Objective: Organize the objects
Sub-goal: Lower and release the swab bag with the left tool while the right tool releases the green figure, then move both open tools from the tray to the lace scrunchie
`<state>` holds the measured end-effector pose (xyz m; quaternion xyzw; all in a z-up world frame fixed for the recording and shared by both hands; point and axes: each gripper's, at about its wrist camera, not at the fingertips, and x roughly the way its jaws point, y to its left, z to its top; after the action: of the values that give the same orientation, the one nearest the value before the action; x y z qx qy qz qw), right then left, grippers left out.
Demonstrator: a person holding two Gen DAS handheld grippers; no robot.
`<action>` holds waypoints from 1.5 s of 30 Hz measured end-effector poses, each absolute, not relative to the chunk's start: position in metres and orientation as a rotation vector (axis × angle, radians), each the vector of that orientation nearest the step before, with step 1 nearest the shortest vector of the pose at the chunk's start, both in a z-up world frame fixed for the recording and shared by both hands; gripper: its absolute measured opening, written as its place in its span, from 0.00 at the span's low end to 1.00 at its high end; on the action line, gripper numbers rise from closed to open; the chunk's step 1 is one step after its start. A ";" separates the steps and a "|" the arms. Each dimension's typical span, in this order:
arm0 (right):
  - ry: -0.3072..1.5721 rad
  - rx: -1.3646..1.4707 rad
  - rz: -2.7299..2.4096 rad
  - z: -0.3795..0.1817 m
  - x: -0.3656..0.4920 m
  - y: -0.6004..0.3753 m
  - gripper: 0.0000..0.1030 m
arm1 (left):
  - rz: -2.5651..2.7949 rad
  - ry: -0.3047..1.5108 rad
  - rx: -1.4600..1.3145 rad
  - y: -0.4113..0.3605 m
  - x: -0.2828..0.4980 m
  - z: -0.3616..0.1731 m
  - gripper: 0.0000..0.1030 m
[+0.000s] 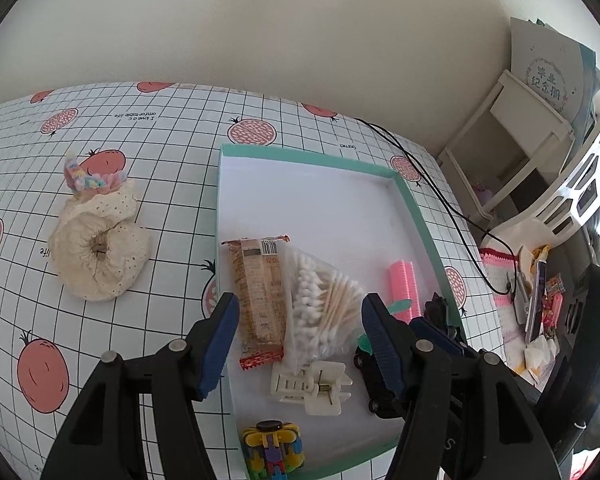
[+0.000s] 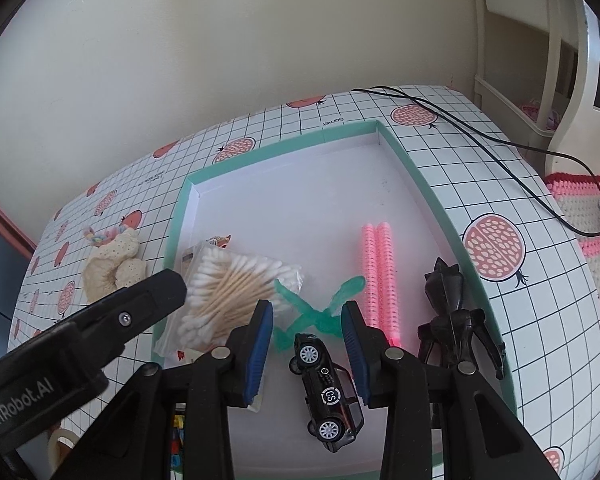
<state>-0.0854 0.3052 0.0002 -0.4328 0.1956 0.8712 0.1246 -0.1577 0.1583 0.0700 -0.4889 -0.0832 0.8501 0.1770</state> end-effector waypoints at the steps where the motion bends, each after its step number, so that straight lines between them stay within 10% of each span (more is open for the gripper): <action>1: 0.569 -1.262 2.539 0.000 -0.085 0.305 0.38 | 2.417 -0.231 -1.380 0.157 -0.158 0.071 0.63; 8: 0.555 -1.274 2.531 -0.003 -0.086 0.304 0.38 | 2.545 -0.177 -1.429 0.142 -0.161 0.068 0.63; 33: 0.550 -1.244 2.521 -0.005 -0.085 0.305 0.99 | 2.773 -0.164 -1.564 0.097 -0.163 0.051 0.94; 45: 0.542 -1.256 2.519 -0.008 -0.086 0.305 1.00 | 2.802 -0.200 -1.581 0.084 -0.164 0.048 1.00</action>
<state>-0.0862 0.3048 -0.0076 -0.4340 0.1872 0.8705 0.1372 -0.1638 0.0844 0.0479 -0.4901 -0.0619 0.8685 -0.0411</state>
